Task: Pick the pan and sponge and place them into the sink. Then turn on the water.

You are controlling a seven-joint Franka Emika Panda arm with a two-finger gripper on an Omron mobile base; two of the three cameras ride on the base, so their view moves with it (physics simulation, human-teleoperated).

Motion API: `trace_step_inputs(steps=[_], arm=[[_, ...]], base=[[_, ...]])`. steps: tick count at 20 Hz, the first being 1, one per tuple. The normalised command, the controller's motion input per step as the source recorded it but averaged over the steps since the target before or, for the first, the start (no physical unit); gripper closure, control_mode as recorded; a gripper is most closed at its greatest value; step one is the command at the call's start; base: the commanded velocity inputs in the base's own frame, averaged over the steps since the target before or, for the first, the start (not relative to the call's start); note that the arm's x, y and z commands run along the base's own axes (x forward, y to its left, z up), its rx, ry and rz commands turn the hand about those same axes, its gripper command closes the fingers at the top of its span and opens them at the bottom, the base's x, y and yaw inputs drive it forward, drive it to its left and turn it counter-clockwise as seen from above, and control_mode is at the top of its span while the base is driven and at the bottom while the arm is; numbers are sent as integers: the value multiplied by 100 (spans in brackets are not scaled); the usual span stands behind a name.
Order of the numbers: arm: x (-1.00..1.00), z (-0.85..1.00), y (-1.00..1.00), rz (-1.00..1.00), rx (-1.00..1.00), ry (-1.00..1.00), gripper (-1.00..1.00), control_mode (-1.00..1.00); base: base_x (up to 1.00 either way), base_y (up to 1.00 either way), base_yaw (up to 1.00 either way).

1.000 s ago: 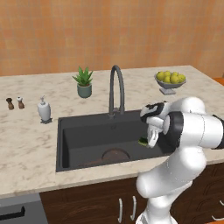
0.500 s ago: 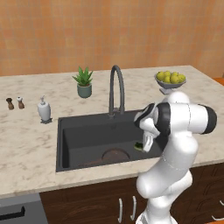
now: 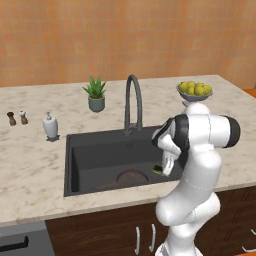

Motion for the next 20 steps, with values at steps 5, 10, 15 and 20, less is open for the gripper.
trace_step_inputs(steps=[5,10,15,20], arm=[[40,-15,9,0,-1,0,100,-100],[53,-20,1,0,0,0,100,-100],[30,-52,0,0,0,0,100,-100],[32,-66,5,0,0,0,100,-100]], base=[[0,0,0],[0,0,0],[0,0,0],[0,0,0]])
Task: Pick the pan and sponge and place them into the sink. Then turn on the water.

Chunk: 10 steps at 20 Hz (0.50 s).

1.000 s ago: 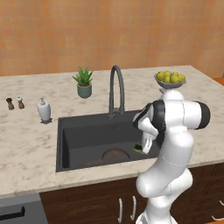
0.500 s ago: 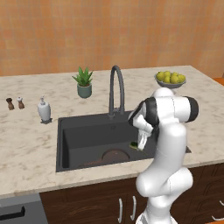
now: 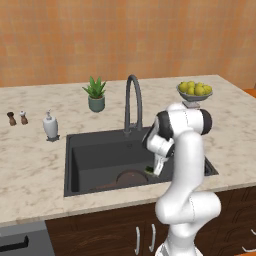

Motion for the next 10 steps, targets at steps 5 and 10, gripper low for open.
trace_step_inputs(steps=[5,10], arm=[[28,-64,7,0,0,0,100,-100],[30,-58,12,0,0,0,100,-100]], base=[[0,0,0],[0,0,0]])
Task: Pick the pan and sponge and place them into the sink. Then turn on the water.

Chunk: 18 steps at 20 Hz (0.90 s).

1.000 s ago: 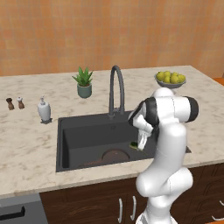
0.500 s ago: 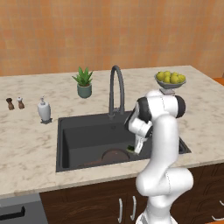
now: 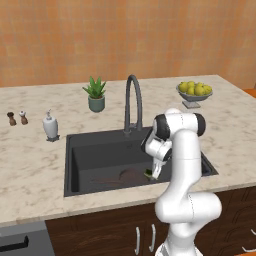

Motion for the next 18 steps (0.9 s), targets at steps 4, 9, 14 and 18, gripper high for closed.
trace_step_inputs(steps=[4,9,14,18], arm=[[19,-35,28,0,0,0,-100,-100],[-5,6,15,0,0,-4,-100,-100],[-25,46,7,0,0,-18,-100,-100],[-24,68,3,0,0,-15,-100,-100]], base=[[0,0,0],[0,0,0],[0,0,0],[0,0,0]])
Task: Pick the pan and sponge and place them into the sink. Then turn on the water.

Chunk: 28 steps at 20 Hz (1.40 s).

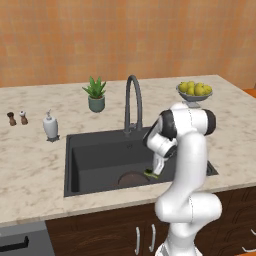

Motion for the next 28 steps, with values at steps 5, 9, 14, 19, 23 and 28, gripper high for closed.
trace_step_inputs(steps=[5,9,14,19,23,28], arm=[[-39,78,0,0,0,-17,-100,-100],[-41,91,2,0,0,-16,-100,-100],[-49,96,0,0,0,-16,-100,-100],[-48,97,0,0,5,-14,-100,-100],[-37,100,0,0,9,-9,-100,-100],[-29,100,0,0,11,-2,-100,-100]], base=[[0,0,0],[0,0,0],[0,0,0],[0,0,0],[0,0,0],[0,0,0]])
